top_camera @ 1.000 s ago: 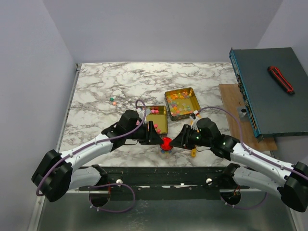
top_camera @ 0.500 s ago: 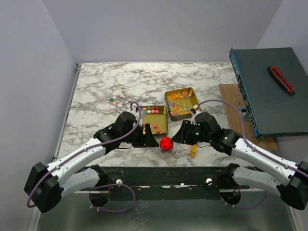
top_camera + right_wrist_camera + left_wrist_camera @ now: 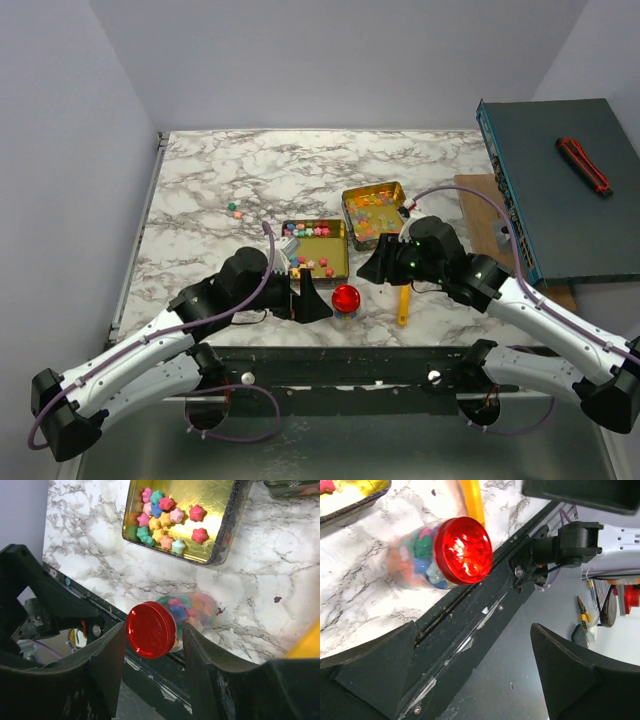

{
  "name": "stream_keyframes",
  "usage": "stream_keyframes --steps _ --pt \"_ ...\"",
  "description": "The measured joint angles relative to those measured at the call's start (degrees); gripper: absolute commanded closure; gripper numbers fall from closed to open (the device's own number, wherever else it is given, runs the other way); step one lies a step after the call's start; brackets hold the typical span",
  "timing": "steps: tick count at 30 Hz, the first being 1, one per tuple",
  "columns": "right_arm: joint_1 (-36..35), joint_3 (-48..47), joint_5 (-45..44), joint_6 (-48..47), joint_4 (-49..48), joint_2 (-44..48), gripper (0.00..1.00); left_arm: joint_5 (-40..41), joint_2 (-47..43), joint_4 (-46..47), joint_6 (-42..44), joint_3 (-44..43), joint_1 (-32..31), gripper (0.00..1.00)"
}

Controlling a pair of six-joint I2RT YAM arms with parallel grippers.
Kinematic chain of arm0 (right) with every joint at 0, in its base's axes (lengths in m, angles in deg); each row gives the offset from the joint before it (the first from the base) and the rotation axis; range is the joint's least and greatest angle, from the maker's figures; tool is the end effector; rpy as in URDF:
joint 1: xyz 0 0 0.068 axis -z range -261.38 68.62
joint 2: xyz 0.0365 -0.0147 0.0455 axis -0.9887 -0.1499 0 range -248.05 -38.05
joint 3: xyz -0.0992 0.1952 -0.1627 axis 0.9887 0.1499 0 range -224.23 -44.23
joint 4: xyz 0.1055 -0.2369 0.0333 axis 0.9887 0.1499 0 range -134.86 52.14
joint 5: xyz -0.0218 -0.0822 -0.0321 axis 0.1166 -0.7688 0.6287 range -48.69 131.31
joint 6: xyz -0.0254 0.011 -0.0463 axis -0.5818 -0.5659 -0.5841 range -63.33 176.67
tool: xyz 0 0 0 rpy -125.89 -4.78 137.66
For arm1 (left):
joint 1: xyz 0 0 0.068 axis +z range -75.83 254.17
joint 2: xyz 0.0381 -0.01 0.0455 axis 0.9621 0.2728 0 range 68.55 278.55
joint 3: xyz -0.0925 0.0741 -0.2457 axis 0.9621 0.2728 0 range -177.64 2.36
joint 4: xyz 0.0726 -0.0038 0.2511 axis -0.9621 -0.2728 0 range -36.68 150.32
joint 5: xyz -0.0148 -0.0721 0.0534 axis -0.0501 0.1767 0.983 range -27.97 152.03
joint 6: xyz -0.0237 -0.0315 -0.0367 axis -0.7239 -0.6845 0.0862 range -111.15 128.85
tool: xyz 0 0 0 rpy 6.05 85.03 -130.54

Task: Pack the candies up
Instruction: Close the bottle lid on the packing bottle.

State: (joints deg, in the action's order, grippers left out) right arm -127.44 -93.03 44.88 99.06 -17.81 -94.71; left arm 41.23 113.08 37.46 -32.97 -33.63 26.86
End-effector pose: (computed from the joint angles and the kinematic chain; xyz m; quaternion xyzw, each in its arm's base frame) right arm 0.1480 0.1568 0.2972 -0.0428 0.8853 0.3422 0.3119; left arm 0.1091 -0.1368 0.2657 0.1294 0.8525 -0.4500 0.2324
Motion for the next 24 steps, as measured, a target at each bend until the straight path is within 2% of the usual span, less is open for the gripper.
stream_keyframes --steps 5,14,18,24 --pt "0.0 -2.27 -1.16 -2.64 2.56 -0.76 0.46 5.46 -2.64 0.02 -0.52 0.0 -6.58 0.01" --pt "0.0 -3.87 -2.69 -6.05 6.75 -1.46 0.43 23.85 -1.22 1.64 -2.25 1.68 -22.32 0.01" --pt "0.0 -3.87 -3.58 -6.62 7.85 -1.4 0.42 29.57 1.27 5.46 -2.27 4.81 -26.01 0.01" --pt "0.0 -3.72 -4.11 -6.91 8.61 -1.27 0.41 35.93 2.19 15.76 -1.16 13.42 -27.91 0.01"
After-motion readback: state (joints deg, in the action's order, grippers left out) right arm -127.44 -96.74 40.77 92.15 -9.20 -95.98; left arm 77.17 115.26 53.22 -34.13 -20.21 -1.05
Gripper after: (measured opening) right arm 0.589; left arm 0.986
